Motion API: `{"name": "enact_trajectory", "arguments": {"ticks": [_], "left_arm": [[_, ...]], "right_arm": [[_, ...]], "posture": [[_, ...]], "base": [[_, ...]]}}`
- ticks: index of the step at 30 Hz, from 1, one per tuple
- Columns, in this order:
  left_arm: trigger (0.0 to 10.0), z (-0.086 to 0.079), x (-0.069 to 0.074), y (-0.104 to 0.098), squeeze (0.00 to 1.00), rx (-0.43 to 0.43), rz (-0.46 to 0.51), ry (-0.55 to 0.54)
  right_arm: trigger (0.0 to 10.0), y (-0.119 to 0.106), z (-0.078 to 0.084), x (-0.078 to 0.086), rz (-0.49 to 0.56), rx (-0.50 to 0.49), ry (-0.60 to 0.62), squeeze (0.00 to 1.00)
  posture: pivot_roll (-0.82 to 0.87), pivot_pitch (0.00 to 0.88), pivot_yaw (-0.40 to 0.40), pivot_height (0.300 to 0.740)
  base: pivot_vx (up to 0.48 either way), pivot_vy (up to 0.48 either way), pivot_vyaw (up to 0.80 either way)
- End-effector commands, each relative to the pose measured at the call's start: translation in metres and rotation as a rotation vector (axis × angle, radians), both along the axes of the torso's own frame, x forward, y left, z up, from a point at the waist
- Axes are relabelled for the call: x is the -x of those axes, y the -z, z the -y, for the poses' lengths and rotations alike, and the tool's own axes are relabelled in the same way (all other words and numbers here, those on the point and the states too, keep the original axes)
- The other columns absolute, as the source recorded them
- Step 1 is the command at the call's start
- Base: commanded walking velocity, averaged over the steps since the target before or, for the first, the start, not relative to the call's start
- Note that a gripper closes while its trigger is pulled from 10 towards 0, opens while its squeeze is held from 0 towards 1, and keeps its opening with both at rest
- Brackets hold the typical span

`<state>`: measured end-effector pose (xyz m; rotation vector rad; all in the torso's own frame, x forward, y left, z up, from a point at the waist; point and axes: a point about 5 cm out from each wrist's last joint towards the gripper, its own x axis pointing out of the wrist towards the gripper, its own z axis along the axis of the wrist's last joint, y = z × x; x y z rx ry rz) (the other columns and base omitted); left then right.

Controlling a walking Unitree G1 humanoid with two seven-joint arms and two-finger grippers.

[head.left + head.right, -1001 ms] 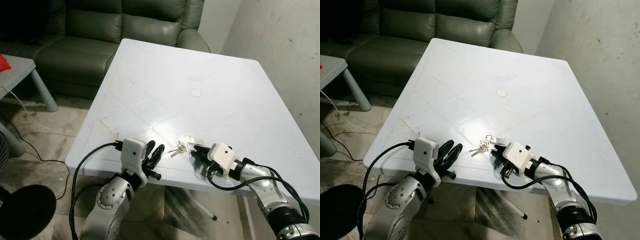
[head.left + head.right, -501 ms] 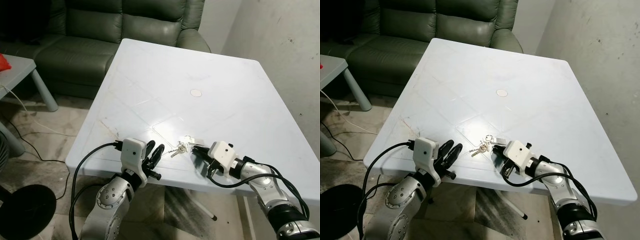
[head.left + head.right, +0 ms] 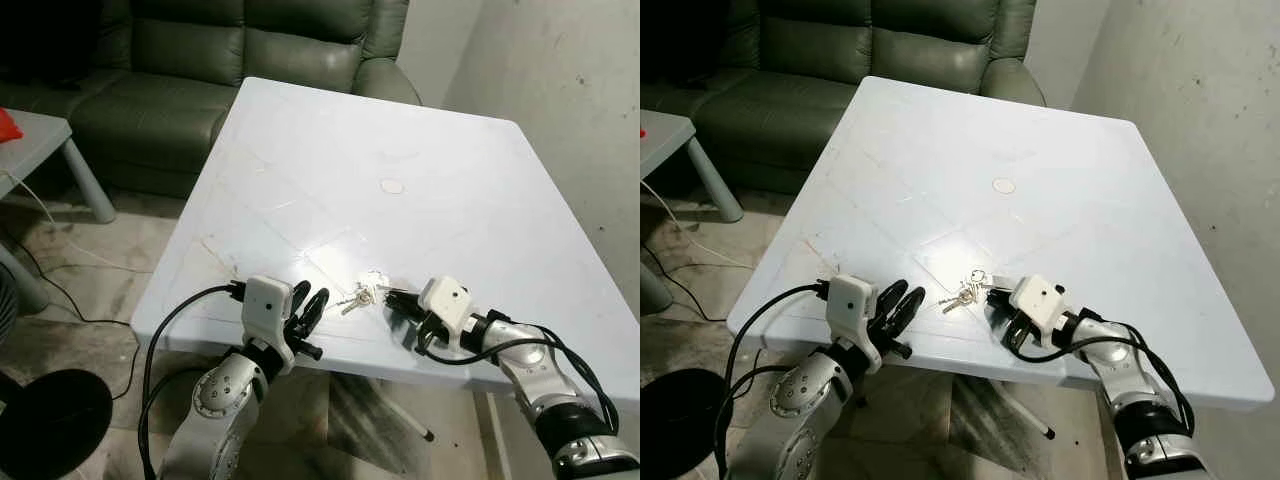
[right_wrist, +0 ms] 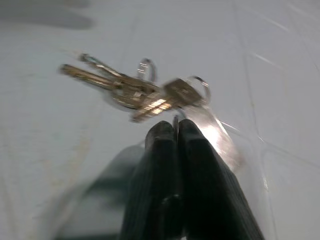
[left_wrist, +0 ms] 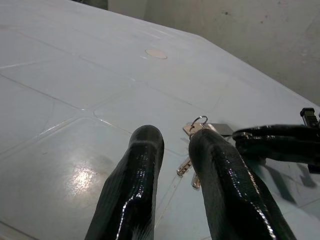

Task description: Hang keys on a hook

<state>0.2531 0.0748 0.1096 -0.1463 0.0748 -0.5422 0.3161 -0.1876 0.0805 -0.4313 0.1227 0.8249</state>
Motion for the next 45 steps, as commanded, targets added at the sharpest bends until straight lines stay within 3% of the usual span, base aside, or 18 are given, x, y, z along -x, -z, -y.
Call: {"name": "enact_trajectory", "arguments": {"ticks": [1, 2, 9, 22, 34, 35, 36, 37, 45], "left_arm": [[10.0, 0.004, 0.001, -0.003, 0.00, -0.005, 0.010, 0.010], [10.0, 0.005, 0.001, -0.003, 0.00, -0.005, 0.010, 0.011], [10.0, 0.006, 0.001, -0.004, 0.00, -0.005, 0.012, 0.014], [10.0, 0.008, 0.000, -0.004, 0.00, -0.004, 0.013, 0.024], [10.0, 0.007, 0.001, -0.004, 0.00, -0.005, 0.011, 0.027], [10.0, 0.007, 0.001, -0.004, 0.00, -0.005, 0.011, 0.028], [10.0, 0.008, 0.001, -0.003, 0.00, -0.005, 0.010, 0.028], [10.0, 0.008, 0.001, -0.004, 0.00, -0.005, 0.010, 0.029], [10.0, 0.007, 0.001, -0.004, 0.00, -0.011, 0.012, 0.024]], "right_arm": [[10.0, 0.001, 0.005, 0.001, -0.009, 0.015, 0.008, 0.64], [10.0, 0.002, 0.003, 0.002, -0.026, 0.009, -0.020, 0.00], [10.0, 0.000, 0.005, 0.003, -0.062, -0.028, -0.043, 0.00], [10.0, -0.009, 0.006, -0.002, -0.026, -0.099, -0.023, 0.00], [10.0, -0.011, 0.009, -0.002, -0.017, -0.106, -0.025, 0.00], [4.4, -0.011, 0.009, -0.002, -0.018, -0.107, -0.022, 0.00], [4.4, -0.010, 0.009, -0.002, -0.020, -0.109, -0.019, 0.00], [0.0, -0.010, 0.009, -0.002, -0.021, -0.111, -0.017, 0.00], [0.0, -0.010, 0.010, -0.002, -0.025, -0.115, -0.016, 0.00]], "posture": [[0.10, 0.081, -0.122, 0.740], [0.10, 0.081, -0.122, 0.740], [0.10, 0.079, -0.121, 0.740], [0.10, 0.068, -0.119, 0.740], [0.10, 0.073, -0.118, 0.740], [0.10, 0.073, -0.118, 0.740], [0.10, 0.073, -0.118, 0.740], [0.10, 0.074, -0.118, 0.740], [0.10, 0.078, -0.118, 0.740]], "base": [[0.000, 0.000, 0.00], [0.000, 0.000, 0.00], [0.000, 0.000, 0.00], [0.000, 0.000, 0.00], [0.000, 0.000, 0.00], [0.000, 0.000, 0.00], [0.000, 0.000, 0.00], [0.000, 0.000, 0.00], [0.000, 0.000, 0.00]]}}
